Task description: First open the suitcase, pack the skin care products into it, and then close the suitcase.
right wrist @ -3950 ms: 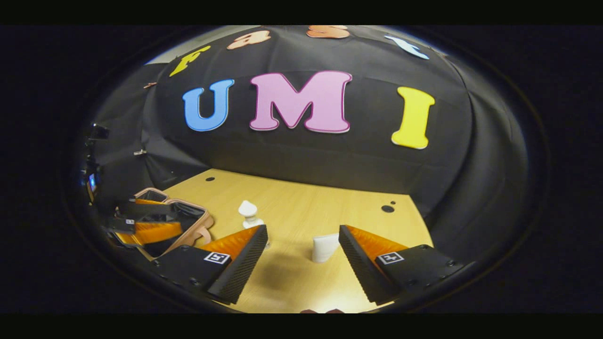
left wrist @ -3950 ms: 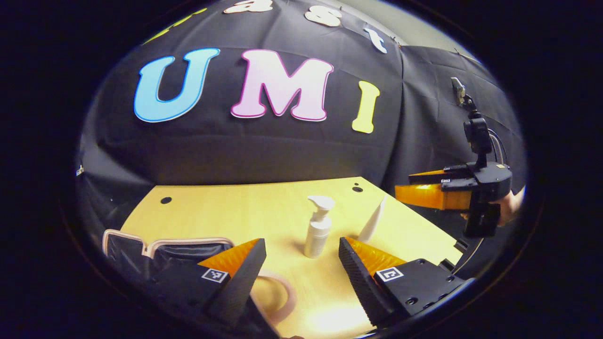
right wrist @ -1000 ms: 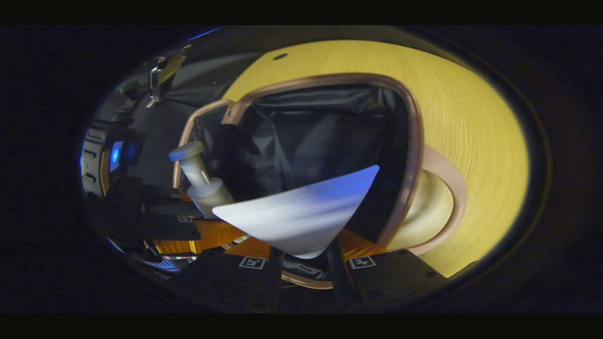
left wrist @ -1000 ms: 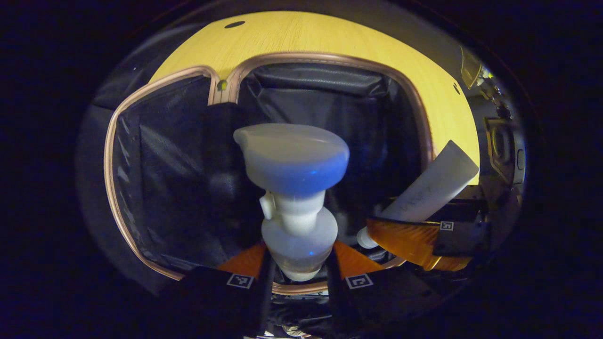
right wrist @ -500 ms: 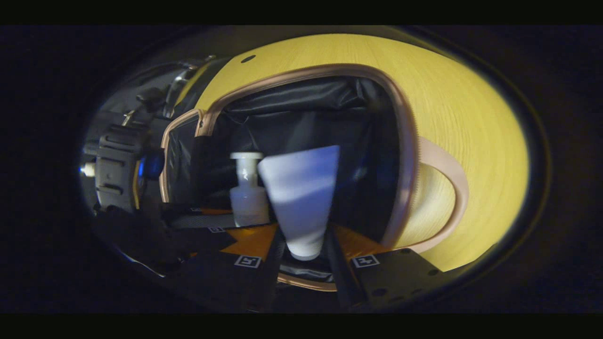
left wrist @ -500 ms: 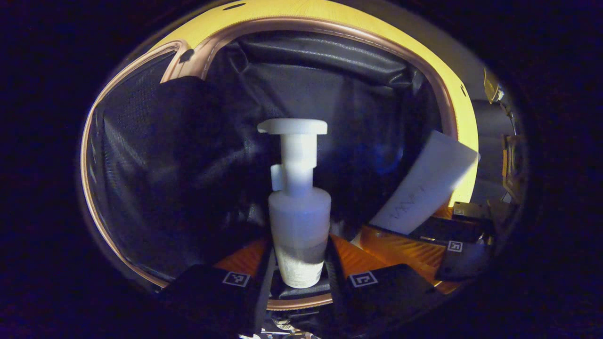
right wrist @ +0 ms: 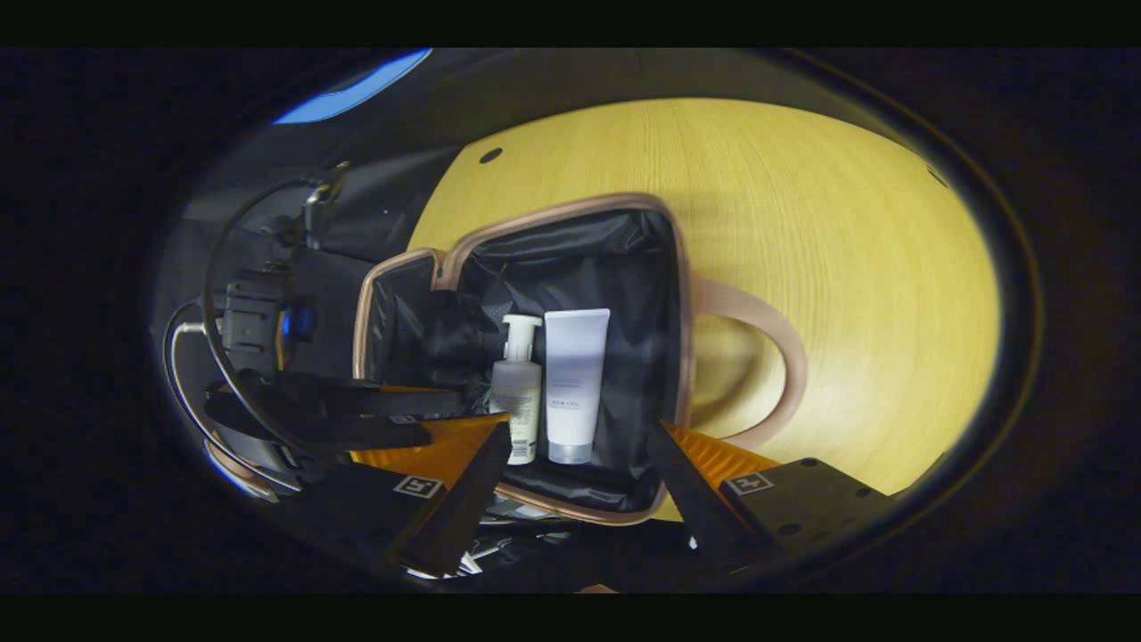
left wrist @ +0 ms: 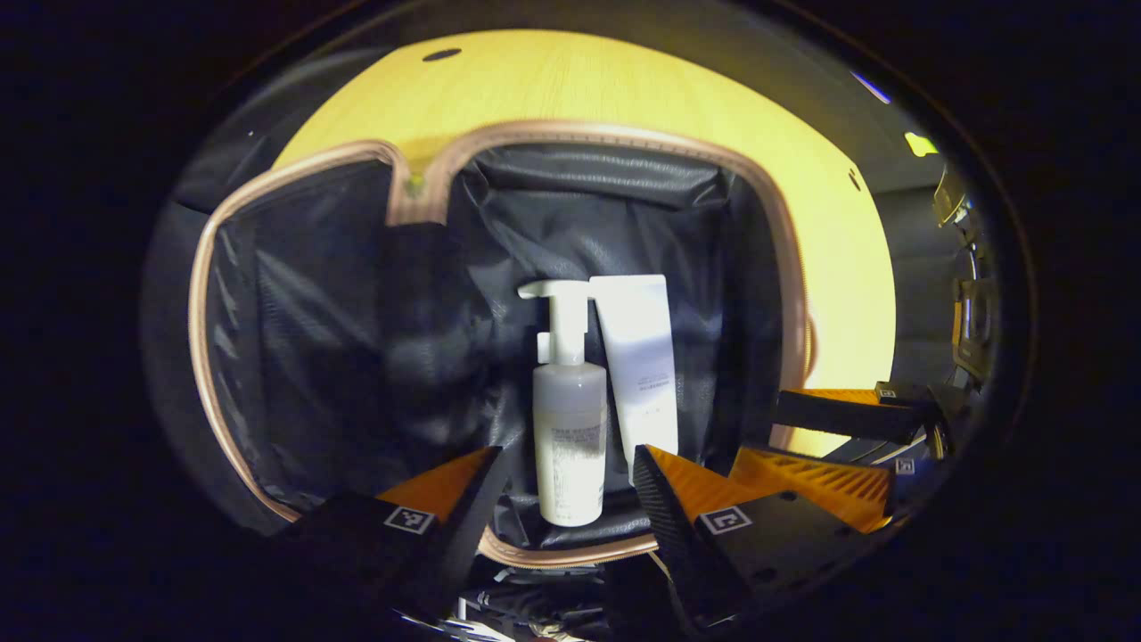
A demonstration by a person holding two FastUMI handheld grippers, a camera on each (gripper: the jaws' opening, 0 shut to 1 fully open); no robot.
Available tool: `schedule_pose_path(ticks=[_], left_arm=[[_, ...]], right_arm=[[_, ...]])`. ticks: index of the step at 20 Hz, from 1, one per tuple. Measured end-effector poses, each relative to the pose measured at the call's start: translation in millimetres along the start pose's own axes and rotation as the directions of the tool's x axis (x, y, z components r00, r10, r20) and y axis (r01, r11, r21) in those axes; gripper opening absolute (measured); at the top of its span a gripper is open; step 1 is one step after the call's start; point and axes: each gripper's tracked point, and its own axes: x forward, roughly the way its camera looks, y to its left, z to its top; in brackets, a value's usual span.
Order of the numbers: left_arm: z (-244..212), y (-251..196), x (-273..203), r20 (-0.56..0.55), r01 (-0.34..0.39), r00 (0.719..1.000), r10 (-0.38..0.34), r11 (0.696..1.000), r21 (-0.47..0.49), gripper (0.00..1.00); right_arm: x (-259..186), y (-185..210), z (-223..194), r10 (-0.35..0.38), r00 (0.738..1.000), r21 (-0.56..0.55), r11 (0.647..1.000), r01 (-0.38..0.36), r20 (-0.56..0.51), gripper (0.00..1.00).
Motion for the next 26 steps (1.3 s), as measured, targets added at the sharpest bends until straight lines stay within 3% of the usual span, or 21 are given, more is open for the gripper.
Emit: schedule_pose_path(ticks=[3, 6, 8, 12, 15, 17, 20, 21, 22, 26], left_arm=[[5, 16, -44, 0.153, 0.032, 0.988, -0.033, 0.999, 0.011, 0.96], [-2, 58, -88, 0.311, 0.102, 0.947, -0.083, 0.994, -0.043, 0.96], [-11, 120, -112, 0.379, 0.075, 0.925, -0.017, 0.987, -0.140, 0.96], [-21, 261, -141, 0.450, 0.051, 0.883, 0.135, 0.924, -0.378, 0.96], [-27, 329, -113, 0.373, -0.022, 0.904, 0.208, 0.895, -0.445, 0.96], [-30, 348, -85, 0.300, -0.058, 0.928, 0.222, 0.880, -0.471, 0.96], [-23, 355, -59, 0.254, -0.047, 0.949, 0.186, 0.881, -0.471, 0.96], [-18, 358, -50, 0.245, -0.044, 0.953, 0.178, 0.882, -0.470, 0.89], [-15, 355, -42, 0.236, -0.037, 0.957, 0.166, 0.882, -0.470, 0.95], [-14, 358, -11, 0.174, -0.058, 0.973, 0.154, 0.887, -0.458, 0.88]], right_arm=[[-27, 5, 2, 0.061, 0.996, -0.030, 0.998, -0.060, 0.061, 0.98], [-53, -5, -2, 0.098, 0.988, -0.085, 0.992, -0.088, 0.121, 0.98], [-71, -21, -4, 0.093, 0.984, -0.108, 0.991, -0.077, 0.152, 0.98], [-94, -55, 3, 0.043, 0.973, -0.082, 0.996, -0.025, 0.225, 0.98], [-104, -61, 11, 0.035, 0.967, -0.039, 0.999, -0.026, 0.254, 0.98], [-111, -59, 14, 0.039, 0.962, -0.017, 0.999, -0.035, 0.269, 0.98], [-119, -61, 12, 0.027, 0.958, -0.016, 1.000, -0.024, 0.285, 0.98], [-120, -65, 9, 0.014, 0.959, -0.009, 1.000, -0.012, 0.283, 0.98], [-119, -69, 6, 0.004, 0.960, 0.003, 1.000, -0.005, 0.280, 0.98], [-121, -79, -8, -0.014, 0.963, 0.044, 0.999, 0.002, 0.270, 0.98]])
